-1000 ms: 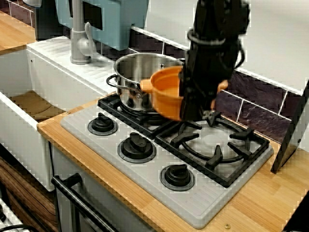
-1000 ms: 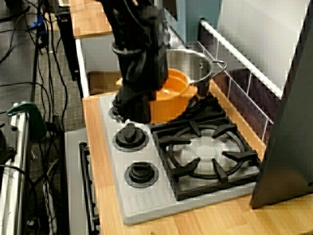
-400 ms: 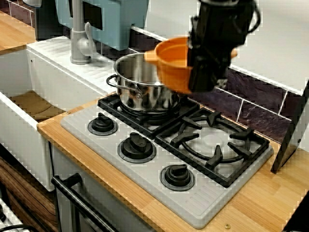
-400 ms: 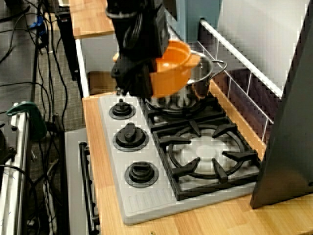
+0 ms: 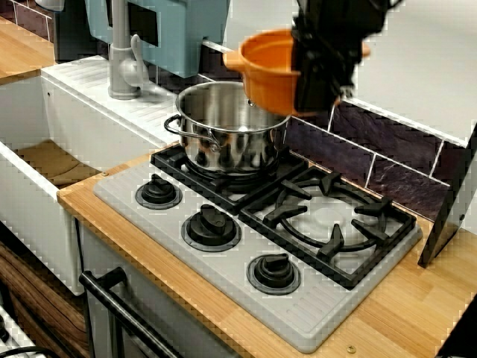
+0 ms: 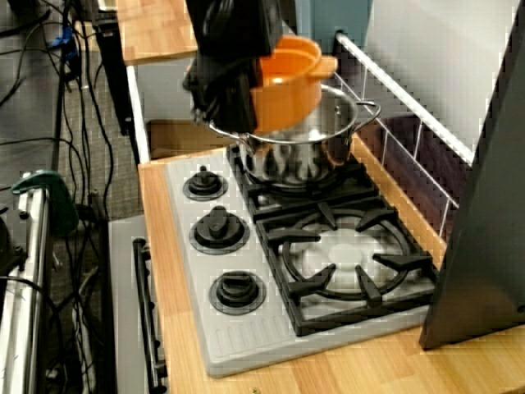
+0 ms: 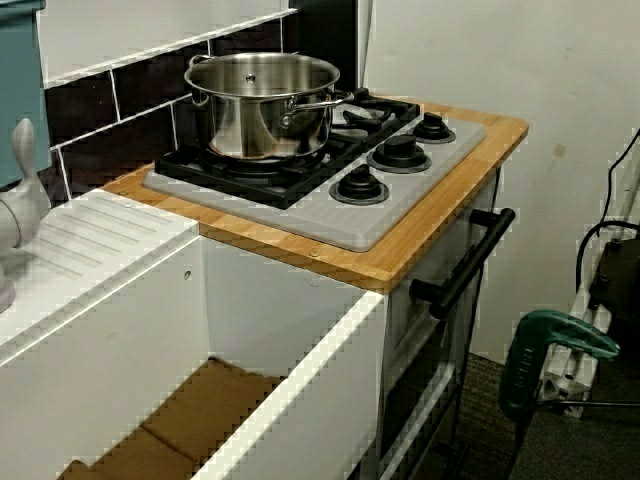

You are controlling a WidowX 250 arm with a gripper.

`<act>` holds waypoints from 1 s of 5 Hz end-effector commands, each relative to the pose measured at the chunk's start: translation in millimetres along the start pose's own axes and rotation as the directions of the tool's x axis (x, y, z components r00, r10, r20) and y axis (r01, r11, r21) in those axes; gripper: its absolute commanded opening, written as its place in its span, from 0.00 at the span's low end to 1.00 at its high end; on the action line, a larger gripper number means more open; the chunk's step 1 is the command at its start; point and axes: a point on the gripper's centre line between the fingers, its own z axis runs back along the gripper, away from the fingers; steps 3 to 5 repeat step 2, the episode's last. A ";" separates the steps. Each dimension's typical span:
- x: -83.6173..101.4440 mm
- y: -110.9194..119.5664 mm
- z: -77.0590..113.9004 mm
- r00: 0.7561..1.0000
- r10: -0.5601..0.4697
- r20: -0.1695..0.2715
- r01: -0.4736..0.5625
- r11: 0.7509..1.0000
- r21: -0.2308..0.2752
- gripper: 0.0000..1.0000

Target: Lift pot from stove

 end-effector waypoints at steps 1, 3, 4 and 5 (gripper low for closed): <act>-6.0 7.0 41.2 0.994 0.035 0.103 -0.036 0.999 0.011 0.00; -9.4 11.2 48.3 0.992 0.046 0.114 -0.047 0.999 0.007 0.00; -9.4 11.2 48.3 0.992 0.046 0.114 -0.047 0.999 0.007 0.00; -9.4 11.2 48.3 0.992 0.046 0.114 -0.047 0.999 0.007 0.00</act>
